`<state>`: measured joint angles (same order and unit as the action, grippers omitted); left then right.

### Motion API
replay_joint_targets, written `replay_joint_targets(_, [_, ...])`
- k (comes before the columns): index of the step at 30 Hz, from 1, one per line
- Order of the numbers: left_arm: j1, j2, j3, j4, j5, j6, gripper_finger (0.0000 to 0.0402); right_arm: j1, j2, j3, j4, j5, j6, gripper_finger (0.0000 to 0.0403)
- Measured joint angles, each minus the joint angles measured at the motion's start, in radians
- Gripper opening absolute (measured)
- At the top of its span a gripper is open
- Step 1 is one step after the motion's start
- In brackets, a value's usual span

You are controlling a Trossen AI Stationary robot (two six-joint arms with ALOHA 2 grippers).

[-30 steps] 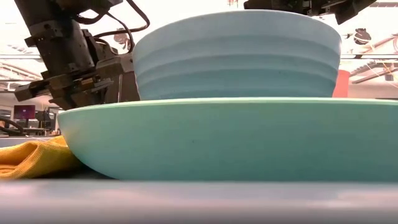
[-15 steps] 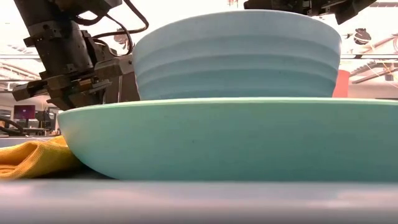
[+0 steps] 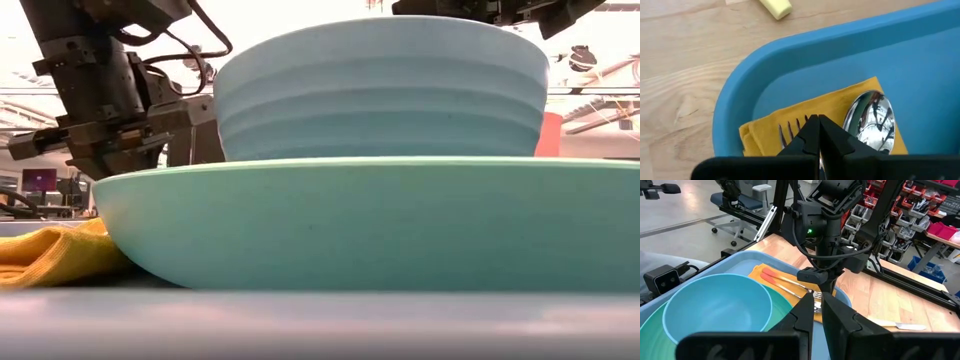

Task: Set up tray
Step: Adjust the orange fork on the yellow napkin, then adjust the orange spoon on the yellow napkin

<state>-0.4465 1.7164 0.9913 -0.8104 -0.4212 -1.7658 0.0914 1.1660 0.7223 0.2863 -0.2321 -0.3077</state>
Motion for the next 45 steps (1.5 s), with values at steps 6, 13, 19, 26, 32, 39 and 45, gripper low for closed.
replay_joint_targets(6, [-0.003, 0.000, 0.000, 0.007, 0.001, -0.001, 0.0003, 0.000, 0.000, 0.000, 0.000, 0.000, 0.000, 0.0029])
replay_joint_targets(13, [-0.015, 0.000, 0.000, 0.019, -0.024, 0.002, 0.0005, 0.000, 0.000, 0.000, 0.000, 0.000, 0.000, 0.0029])
replay_joint_targets(19, [-0.021, 0.000, 0.000, 0.024, -0.070, 0.017, 0.0017, 0.000, 0.000, 0.000, 0.000, 0.000, 0.000, 0.0029])
replay_joint_targets(26, [-0.005, 0.000, 0.000, 0.057, -0.069, 0.141, 0.0005, 0.000, 0.000, 0.000, 0.000, 0.000, 0.000, 0.0029])
replay_joint_targets(32, [0.027, 0.000, 0.000, 0.133, 0.004, 0.406, 0.0021, 0.000, 0.000, 0.000, 0.000, 0.000, 0.000, 0.0029])
replay_joint_targets(39, [0.085, -0.005, 0.000, 0.125, 0.054, 0.525, 0.0074, 0.000, 0.000, 0.000, 0.000, 0.000, 0.000, 0.0029])
replay_joint_targets(45, [0.117, -0.005, 0.000, 0.104, 0.144, 0.622, 0.0098, 0.000, 0.000, 0.000, -0.001, 0.000, -0.001, 0.0029])
